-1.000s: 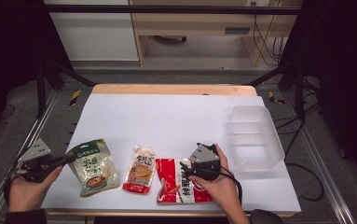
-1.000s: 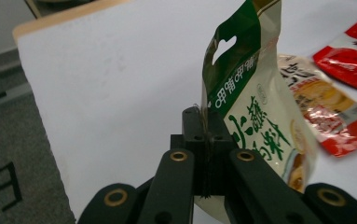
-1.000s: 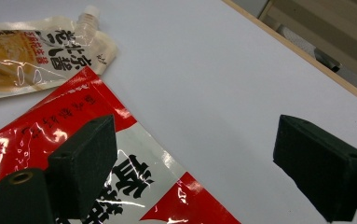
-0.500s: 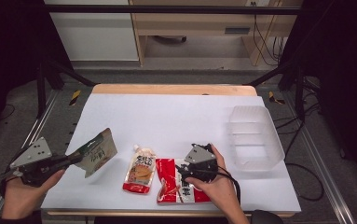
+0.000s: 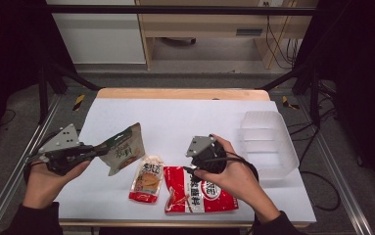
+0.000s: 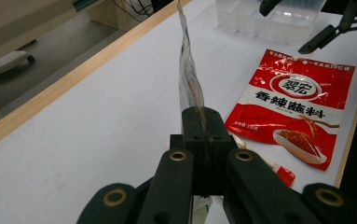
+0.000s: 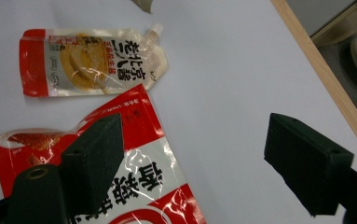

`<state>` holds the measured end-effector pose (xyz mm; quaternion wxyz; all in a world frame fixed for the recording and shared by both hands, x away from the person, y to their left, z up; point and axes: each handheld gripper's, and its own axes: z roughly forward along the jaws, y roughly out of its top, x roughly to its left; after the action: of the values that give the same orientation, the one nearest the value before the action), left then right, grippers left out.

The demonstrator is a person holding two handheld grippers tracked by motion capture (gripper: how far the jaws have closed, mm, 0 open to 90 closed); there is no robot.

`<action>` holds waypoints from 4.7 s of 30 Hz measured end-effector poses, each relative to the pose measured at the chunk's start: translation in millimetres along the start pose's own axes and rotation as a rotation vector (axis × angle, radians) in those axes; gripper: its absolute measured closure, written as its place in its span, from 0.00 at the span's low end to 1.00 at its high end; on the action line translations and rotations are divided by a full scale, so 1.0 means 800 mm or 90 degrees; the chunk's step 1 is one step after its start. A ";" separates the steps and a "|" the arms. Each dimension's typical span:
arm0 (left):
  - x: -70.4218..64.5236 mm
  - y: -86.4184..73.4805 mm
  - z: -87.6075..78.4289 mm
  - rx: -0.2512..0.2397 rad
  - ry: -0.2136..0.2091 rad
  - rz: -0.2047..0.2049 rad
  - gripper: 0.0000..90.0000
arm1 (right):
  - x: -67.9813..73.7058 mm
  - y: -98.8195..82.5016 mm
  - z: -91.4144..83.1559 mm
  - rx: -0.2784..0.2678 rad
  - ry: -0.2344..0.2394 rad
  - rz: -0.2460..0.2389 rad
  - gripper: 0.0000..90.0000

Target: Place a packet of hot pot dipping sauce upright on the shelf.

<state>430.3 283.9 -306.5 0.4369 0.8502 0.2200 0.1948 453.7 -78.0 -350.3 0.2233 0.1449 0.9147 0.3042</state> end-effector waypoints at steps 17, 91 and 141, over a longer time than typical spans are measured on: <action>-0.012 0.050 0.047 0.065 -0.043 0.066 1.00 | -0.037 0.041 -0.027 0.098 0.044 -0.084 0.15; -0.060 0.076 0.134 0.026 -0.151 0.103 0.96 | -0.036 0.066 -0.013 0.154 0.123 -0.150 1.00; 0.001 -0.140 0.068 -0.049 0.182 -0.133 0.07 | -0.156 -0.014 -0.175 0.099 -0.087 -0.049 1.00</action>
<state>436.2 306.9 -428.8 0.4513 0.7691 0.3593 0.2753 490.2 -205.3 -217.2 0.2851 0.1467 0.9229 0.2130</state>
